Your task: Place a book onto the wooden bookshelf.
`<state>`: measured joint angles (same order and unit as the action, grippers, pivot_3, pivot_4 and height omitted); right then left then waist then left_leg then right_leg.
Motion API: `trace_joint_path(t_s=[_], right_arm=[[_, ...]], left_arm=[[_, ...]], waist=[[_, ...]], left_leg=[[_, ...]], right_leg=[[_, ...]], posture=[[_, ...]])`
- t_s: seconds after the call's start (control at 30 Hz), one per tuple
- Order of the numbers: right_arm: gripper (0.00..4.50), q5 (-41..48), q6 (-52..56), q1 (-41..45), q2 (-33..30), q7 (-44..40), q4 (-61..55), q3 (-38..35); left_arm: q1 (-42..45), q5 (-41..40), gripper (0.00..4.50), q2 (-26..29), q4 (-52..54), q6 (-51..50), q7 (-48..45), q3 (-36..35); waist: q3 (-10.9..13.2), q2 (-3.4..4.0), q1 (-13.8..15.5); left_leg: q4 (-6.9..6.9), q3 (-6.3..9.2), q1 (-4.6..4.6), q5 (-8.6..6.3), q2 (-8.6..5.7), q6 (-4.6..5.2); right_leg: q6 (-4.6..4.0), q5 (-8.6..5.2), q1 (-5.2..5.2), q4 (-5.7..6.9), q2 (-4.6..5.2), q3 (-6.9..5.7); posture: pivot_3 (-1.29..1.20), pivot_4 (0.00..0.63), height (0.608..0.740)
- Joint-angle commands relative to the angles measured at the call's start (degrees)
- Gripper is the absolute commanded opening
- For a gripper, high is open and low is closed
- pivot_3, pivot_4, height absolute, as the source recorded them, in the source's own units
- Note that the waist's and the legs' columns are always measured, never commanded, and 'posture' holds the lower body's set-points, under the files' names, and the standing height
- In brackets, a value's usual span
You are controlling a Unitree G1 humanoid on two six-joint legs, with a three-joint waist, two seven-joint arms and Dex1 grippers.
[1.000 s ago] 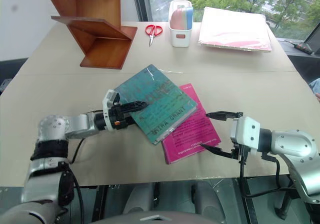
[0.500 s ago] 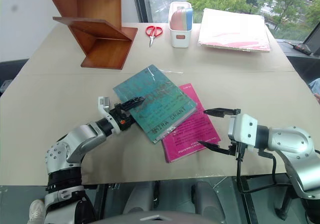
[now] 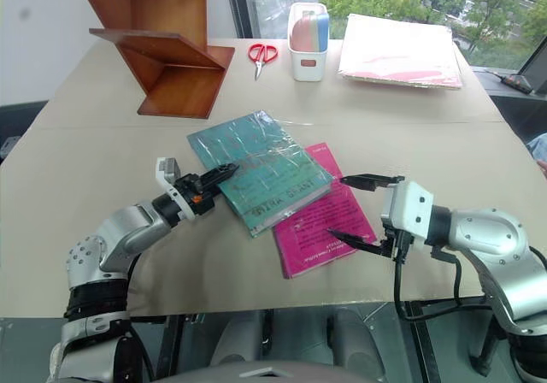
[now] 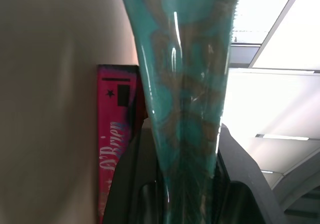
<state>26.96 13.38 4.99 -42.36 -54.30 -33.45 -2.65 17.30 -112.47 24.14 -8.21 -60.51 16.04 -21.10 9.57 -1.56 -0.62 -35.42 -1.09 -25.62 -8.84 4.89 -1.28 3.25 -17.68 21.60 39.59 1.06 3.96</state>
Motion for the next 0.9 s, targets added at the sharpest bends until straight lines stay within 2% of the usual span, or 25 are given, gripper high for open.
trace_joint_path(t_s=[0.03, 0.43, 0.57, 0.67, 0.8, 0.87, 0.9], right_arm=[[4.22, 3.67, 1.78, 2.47, 1.16, 2.10, -2.92, -1.26], [4.22, 7.52, 2.13, 3.70, 3.42, 4.23, -2.60, -3.00], [4.22, 8.39, 1.64, 4.34, 4.94, 5.51, -2.23, -3.49], [4.22, 9.50, 1.83, 4.99, 5.88, 6.69, -1.94, -4.51], [4.22, 11.48, 2.00, 6.61, 7.23, 8.24, -1.15, -6.22], [4.22, 12.13, 1.29, 7.51, 8.43, 9.26, -0.51, -7.16], [4.22, 12.84, 1.08, 8.38, 9.16, 10.03, -0.15, -7.86]], left_arm=[[-0.21, 0.09, 0.98, 2.53, -0.43, -1.29, -2.77, 0.50], [0.63, 1.76, 0.98, 5.97, -3.02, -2.28, -9.56, 0.54], [3.09, 0.16, 0.98, 8.02, 0.17, -2.21, -10.53, -0.06], [7.80, 1.59, 0.98, 11.69, 4.82, -3.17, -13.61, 0.06], [20.96, 19.15, 0.98, 17.79, 12.98, -0.43, -23.82, 4.81], [28.29, 33.92, 0.98, 20.91, 15.41, 5.30, -30.64, 10.99], [31.51, 44.66, 0.98, 23.45, 16.64, 10.75, -35.08, 16.26]], waist=[[0.00, 0.00, -0.02], [0.02, -0.02, 0.04], [0.05, -0.07, 0.02], [0.16, -0.24, 0.19], [0.20, -0.32, 0.69], [0.19, -0.30, 1.00], [0.19, -0.29, 1.13]], left_leg=[[0.00, 0.00, 0.00, 0.00, 0.00, 0.00], [0.07, 0.00, -0.05, 0.00, 0.00, 0.00], [0.07, -0.01, -0.06, 0.00, 0.00, 0.00], [0.07, 0.01, -0.09, 0.00, 0.01, 0.00], [0.07, 0.02, -0.16, 0.00, 0.00, -0.01], [0.10, -0.02, -0.18, 0.00, -0.01, -0.01], [0.19, -0.03, -0.17, 0.00, -0.02, -0.01]], right_leg=[[0.00, 0.00, 0.01, 0.00, 0.00, 0.00], [0.00, 0.00, 0.05, -0.09, 0.01, -0.01], [0.00, 0.00, 0.06, -0.09, 0.01, -0.01], [0.00, 0.00, 0.07, -0.09, 0.01, -0.04], [0.00, 0.00, 0.07, -0.19, 0.01, -0.10], [0.01, 0.01, 0.05, -0.34, 0.01, -0.07], [0.02, 0.02, 0.03, -0.45, 0.01, -0.06]], posture=[[0.00, 0.150, 0.740], [0.00, 0.150, 0.740], [0.00, 0.150, 0.740], [0.00, 0.150, 0.740], [0.00, 0.150, 0.740], [0.00, 0.150, 0.740], [0.00, 0.150, 0.740]])
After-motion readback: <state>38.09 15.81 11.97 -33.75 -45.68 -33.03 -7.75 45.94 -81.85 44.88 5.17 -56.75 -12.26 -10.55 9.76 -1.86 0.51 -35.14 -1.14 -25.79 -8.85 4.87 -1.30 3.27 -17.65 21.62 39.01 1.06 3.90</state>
